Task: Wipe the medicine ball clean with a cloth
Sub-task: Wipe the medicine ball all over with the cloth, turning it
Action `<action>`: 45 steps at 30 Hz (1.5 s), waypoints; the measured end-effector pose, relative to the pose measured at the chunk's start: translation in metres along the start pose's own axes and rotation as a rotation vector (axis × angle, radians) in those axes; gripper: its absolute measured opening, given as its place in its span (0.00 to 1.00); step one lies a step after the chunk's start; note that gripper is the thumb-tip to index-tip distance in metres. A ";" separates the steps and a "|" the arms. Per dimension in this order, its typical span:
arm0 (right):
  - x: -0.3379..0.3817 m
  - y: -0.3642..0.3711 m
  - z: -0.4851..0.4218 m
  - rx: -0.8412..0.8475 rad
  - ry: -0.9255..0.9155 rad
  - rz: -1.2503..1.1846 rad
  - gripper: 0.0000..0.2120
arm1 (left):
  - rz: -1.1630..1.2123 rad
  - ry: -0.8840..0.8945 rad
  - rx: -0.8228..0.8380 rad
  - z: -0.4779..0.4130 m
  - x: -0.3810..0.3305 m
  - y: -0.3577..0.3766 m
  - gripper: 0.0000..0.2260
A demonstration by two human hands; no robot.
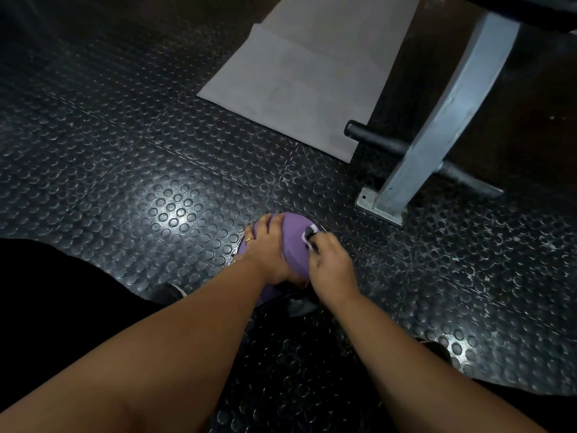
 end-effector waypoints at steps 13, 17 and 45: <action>0.003 0.004 -0.017 0.068 -0.003 0.003 0.12 | 0.023 -0.029 -0.038 -0.007 0.001 -0.001 0.66; 0.007 0.001 0.000 0.035 -0.070 -0.019 0.12 | 0.015 -0.013 -0.035 -0.008 -0.001 0.001 0.65; -0.012 0.001 -0.057 0.149 0.172 0.052 0.05 | 0.024 0.016 -0.053 0.013 0.006 0.005 0.72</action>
Point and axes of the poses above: each hand's wrist, its own z-axis away from the middle knuckle, its own y-axis out of the palm, x = y × z, the point moved 4 cm from there along -z, towards the middle knuckle
